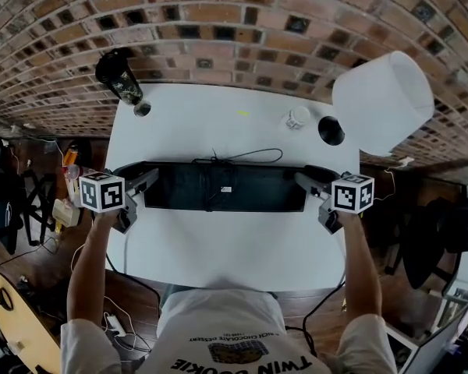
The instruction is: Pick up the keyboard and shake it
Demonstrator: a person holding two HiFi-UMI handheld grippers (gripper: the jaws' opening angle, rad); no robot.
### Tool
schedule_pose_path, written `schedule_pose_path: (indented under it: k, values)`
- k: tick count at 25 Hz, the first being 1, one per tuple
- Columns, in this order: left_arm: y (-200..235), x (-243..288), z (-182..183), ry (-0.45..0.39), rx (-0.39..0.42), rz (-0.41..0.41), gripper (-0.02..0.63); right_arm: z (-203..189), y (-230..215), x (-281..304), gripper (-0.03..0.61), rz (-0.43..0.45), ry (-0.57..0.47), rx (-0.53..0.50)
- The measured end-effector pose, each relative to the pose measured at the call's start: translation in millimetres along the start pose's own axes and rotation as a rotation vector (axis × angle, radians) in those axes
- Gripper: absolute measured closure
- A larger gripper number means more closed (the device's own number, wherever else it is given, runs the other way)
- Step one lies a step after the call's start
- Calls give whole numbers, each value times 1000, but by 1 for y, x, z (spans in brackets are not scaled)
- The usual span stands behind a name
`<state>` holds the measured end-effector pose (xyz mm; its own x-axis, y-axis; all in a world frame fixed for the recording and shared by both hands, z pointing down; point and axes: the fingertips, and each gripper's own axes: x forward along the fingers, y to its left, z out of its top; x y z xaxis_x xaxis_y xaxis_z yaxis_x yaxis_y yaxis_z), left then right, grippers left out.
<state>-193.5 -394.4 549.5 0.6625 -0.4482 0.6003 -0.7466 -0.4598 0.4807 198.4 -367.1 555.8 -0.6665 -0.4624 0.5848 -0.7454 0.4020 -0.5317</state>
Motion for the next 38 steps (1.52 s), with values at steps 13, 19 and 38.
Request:
schedule_pose_path:
  k: [13, 19, 38]
  values:
    - [-36, -46, 2, -98, 174, 63, 393, 1, 40, -39, 371, -22, -42, -260]
    - [-52, -59, -7, -81, 247, 87, 394, -5, 50, -56, 376, -23, -21, -335]
    - [-87, -102, -49, 117, 606, 229, 399, -44, 91, -90, 390, -111, 101, -654]
